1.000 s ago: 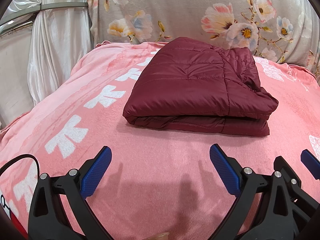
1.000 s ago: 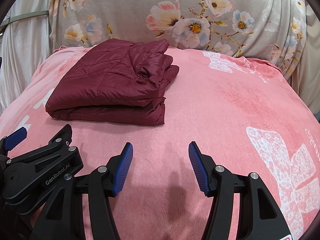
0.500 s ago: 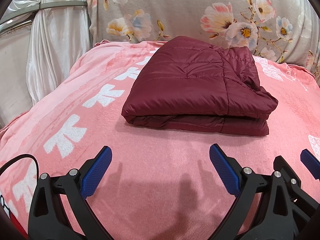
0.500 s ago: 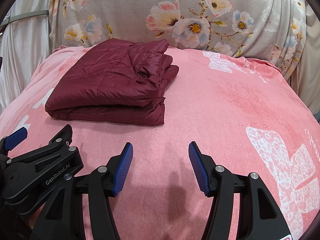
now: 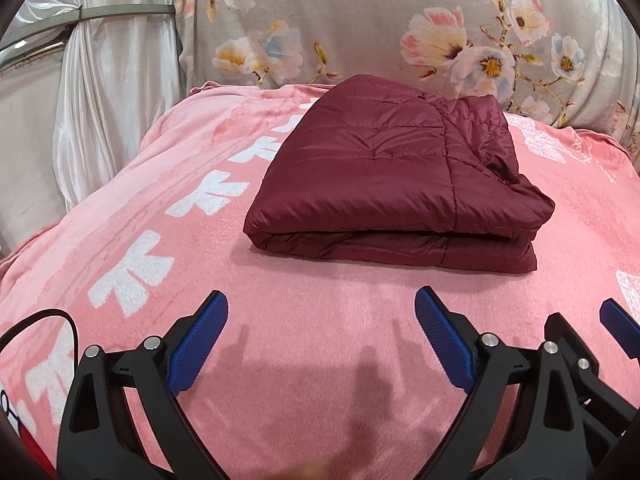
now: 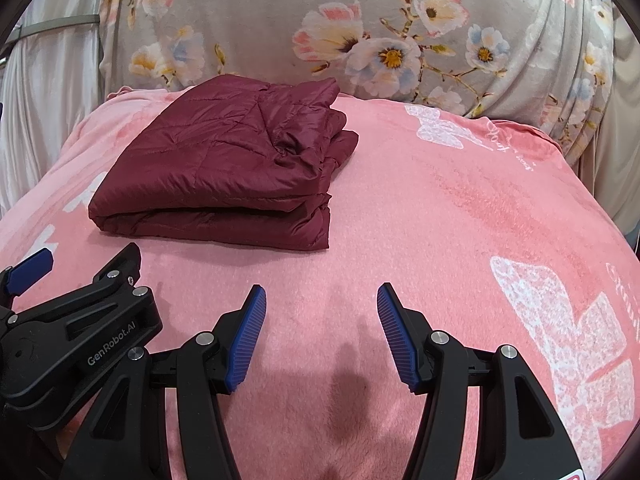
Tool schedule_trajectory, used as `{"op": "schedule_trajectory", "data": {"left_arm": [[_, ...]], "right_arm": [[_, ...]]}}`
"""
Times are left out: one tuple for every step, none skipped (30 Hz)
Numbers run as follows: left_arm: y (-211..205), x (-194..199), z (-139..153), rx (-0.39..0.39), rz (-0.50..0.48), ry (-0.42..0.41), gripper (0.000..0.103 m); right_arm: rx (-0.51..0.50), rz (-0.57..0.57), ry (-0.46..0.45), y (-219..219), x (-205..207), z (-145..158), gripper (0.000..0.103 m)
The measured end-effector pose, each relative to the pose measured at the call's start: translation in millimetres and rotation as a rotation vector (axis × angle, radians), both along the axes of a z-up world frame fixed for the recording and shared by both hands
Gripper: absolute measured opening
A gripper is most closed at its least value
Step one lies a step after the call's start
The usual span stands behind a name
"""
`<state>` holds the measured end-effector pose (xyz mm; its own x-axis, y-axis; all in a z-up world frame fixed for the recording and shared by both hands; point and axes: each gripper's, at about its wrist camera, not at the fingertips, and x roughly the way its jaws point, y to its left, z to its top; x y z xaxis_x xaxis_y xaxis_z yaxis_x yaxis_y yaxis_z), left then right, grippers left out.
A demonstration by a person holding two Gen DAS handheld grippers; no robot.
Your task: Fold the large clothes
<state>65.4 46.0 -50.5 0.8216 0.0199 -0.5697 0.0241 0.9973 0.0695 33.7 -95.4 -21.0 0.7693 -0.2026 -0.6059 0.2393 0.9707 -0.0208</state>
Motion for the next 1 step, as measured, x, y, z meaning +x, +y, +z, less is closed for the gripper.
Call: {"op": "schedule_trajectory", "data": {"left_arm": [[1.1,0.4,-0.1,-0.003,0.001,0.000,0.092]], "right_arm": [[-0.001,-0.001,0.000,-1.2,0.0,0.6,0.057]]}}
